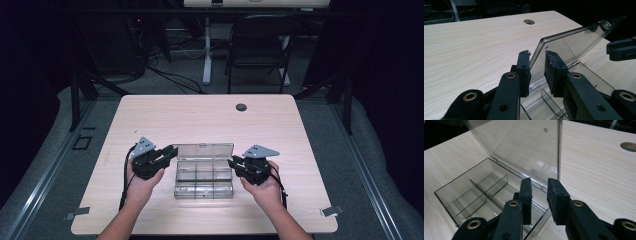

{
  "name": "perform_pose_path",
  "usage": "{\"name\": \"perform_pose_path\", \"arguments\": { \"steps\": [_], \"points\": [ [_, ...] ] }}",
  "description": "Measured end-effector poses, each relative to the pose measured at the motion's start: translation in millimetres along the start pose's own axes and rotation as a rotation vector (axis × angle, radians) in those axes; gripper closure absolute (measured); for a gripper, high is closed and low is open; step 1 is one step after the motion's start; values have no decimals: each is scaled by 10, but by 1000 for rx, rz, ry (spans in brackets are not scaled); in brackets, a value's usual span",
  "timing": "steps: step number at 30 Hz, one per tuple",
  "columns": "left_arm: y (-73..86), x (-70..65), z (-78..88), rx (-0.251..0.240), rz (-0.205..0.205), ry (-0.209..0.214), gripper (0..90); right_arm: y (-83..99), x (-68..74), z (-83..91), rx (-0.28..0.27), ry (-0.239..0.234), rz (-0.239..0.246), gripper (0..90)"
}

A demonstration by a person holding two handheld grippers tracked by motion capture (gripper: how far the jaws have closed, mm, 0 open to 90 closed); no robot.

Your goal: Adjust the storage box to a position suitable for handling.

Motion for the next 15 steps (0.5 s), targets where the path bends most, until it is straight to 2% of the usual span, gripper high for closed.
{"name": "perform_pose_path", "arguments": {
  "steps": [11,14,15],
  "points": [
    [16,19,-42,1,8,-6,733,-18,-145,-118,-4,36,-12,698],
    [24,25,-60,-1,14,-5,728,-25,-153,-140,-11,31,-21,690],
    [40,31,-73,13,18,-5,725,-40,-158,-164,-18,27,-20,685]
  ]
}}
Point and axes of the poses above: each handheld gripper's, and its own axes: z roughly backward along the jaws, y roughly out of its underside, x roughly to its left, the point moved 8 cm from there along -z, roughly forward along the jaws, and after that the axes turned 2 degrees about -y, right-handed, at the moved point
